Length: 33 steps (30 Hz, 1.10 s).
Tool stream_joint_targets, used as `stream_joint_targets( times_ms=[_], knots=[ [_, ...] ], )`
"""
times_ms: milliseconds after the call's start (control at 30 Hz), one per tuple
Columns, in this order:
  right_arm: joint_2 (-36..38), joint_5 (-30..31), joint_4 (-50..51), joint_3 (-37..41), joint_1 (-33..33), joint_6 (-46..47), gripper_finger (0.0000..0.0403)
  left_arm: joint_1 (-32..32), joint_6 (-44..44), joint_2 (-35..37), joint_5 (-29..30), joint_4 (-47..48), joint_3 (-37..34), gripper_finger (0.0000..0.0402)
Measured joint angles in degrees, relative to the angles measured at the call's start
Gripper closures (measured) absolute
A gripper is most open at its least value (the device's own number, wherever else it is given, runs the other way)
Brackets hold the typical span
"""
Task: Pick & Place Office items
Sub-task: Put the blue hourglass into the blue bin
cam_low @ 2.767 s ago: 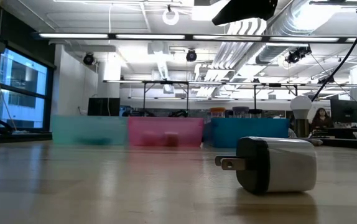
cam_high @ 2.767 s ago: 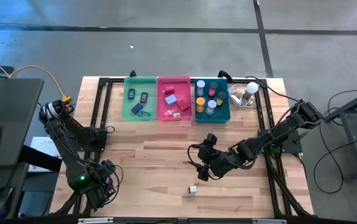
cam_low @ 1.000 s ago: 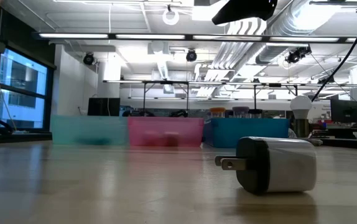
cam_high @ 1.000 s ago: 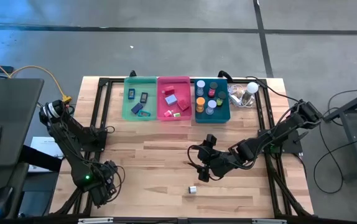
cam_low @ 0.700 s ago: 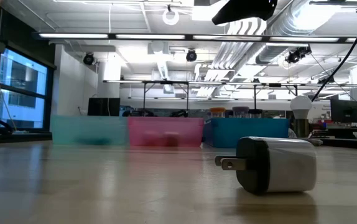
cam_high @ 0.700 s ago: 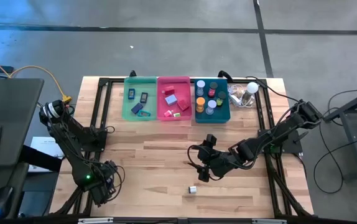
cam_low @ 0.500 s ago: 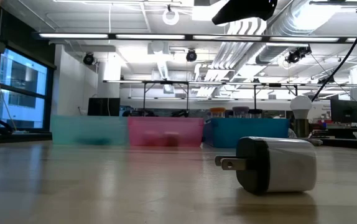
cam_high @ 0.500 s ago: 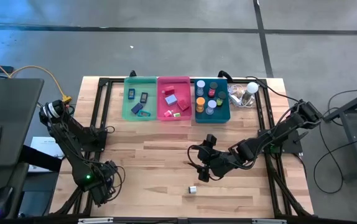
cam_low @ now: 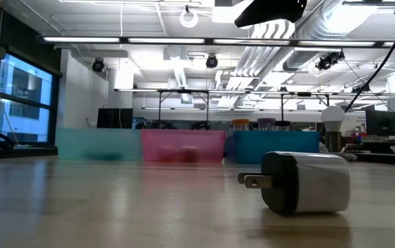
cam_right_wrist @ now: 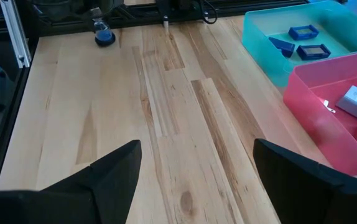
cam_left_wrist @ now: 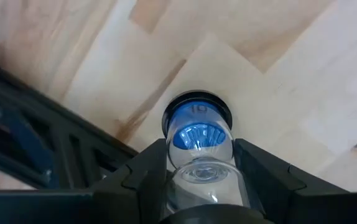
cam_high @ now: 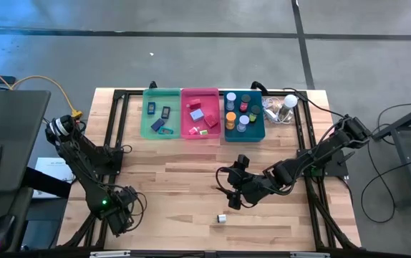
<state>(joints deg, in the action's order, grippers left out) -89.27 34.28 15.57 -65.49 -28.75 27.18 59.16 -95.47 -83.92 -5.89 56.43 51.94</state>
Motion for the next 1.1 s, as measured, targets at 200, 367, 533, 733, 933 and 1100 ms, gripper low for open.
stream_joint_targets(
  times_ms=[200,367,533,733,933,1100],
  knots=[
    [0.0,-0.15,0.0,0.0,-0.01,0.0,0.0104,-2.76,6.21,0.78,-0.72,-5.42,0.02,0.0228],
    [-0.07,-1.84,-1.04,0.0,-0.01,0.0,0.0104,-5.78,11.28,2.37,-0.15,-8.42,0.04,0.0231],
    [-1.39,-3.32,-4.26,-0.07,-0.11,-0.18,0.0104,-9.89,18.86,4.91,0.29,-12.75,0.04,0.0221],
    [-3.48,-7.3,-6.35,-0.02,0.37,-3.22,0.0104,-17.98,36.46,5.88,-0.23,-26.88,0.07,0.0225],
    [-4.04,-7.31,-8.28,-0.02,0.26,-5.36,0.0104,-25.61,51.16,5.88,-1.67,-35.93,0.07,0.0219],
    [-4.04,-7.2,-12.34,0.0,-0.81,-10.21,0.0104,-32.37,60.19,5.88,-4.85,-41.44,0.07,0.0224]
  ],
)
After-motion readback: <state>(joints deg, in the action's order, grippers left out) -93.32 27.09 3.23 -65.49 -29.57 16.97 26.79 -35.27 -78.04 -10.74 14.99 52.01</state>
